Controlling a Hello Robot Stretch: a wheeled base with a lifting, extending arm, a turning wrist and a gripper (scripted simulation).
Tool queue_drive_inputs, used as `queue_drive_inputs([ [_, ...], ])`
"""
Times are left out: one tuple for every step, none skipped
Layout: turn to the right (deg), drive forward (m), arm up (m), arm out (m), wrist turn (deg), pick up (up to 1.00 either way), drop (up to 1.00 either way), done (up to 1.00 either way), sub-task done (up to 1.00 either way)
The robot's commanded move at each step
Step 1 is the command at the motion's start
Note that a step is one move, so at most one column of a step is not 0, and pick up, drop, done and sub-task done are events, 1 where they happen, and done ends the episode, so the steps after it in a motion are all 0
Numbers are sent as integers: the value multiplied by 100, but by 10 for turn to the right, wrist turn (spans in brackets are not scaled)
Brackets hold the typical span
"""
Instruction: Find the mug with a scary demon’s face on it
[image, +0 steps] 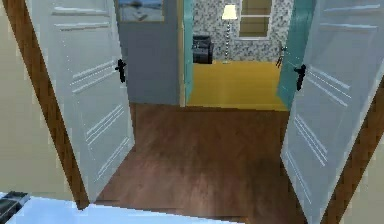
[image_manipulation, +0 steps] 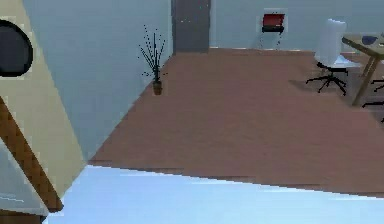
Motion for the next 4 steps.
queue_drive_inputs([
  [0,85,0,0,0,0,0,0,0],
  [180,0,0,0,0,0,0,0,0],
  [0,100,0,0,0,0,0,0,0],
  [0,50,0,0,0,0,0,0,0],
])
